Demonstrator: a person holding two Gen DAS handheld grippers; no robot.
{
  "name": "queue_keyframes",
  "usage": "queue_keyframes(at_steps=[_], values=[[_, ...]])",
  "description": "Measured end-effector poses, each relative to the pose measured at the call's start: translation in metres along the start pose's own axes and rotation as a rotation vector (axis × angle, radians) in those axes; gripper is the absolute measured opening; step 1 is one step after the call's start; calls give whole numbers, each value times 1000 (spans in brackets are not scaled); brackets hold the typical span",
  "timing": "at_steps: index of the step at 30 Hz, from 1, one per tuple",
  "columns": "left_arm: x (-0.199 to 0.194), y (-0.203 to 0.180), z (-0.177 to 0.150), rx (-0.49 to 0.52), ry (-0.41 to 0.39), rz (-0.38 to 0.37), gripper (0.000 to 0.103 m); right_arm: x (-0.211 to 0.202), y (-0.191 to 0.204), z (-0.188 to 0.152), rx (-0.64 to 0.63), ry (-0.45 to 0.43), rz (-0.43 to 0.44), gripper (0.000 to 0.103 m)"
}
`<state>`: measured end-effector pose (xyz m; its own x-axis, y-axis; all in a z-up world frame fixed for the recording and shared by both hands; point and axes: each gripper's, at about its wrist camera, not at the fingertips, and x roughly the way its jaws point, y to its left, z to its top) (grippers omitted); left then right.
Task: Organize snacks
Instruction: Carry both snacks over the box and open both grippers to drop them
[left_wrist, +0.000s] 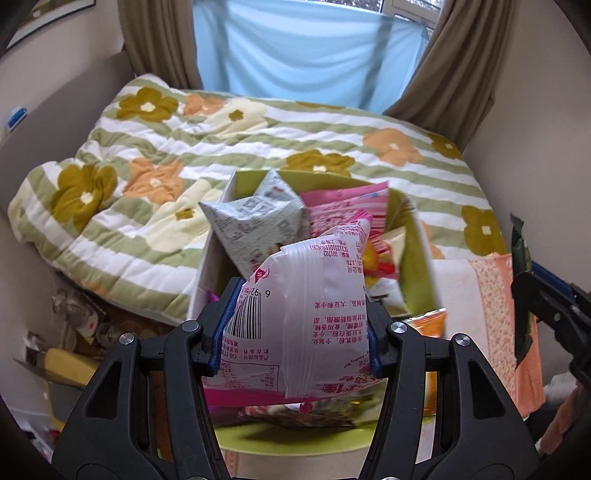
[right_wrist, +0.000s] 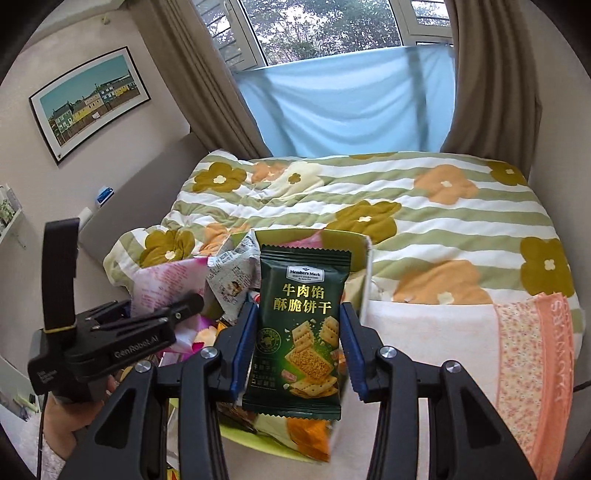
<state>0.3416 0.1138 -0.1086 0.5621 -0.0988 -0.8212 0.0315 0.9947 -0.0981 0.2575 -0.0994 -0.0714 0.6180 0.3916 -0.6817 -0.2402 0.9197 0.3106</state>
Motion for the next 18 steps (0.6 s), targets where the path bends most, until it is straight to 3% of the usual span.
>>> queue_keyframes(at_steps=[4, 6, 7, 8, 9, 12, 18], values=[[27, 14, 6, 40, 49, -34, 52, 20, 15, 3, 22, 17, -34, 40], [36, 14, 9, 74, 55, -32, 59, 26, 17, 2, 35, 25, -53, 40], [38, 15, 10, 83, 54, -26, 75, 30, 18, 1, 49, 33, -65, 40], [38, 15, 10, 88, 47, -17, 98, 34, 17, 0, 62, 40, -74, 40], [36, 17, 9, 92, 36, -15, 103, 35, 17, -1, 70, 44, -80, 40], [33, 20, 7, 101, 35, -54, 103, 41, 17, -4, 94, 60, -105, 40], [18, 17, -7, 130, 13, -60, 103, 51, 8, -8, 93, 84, -125, 40]])
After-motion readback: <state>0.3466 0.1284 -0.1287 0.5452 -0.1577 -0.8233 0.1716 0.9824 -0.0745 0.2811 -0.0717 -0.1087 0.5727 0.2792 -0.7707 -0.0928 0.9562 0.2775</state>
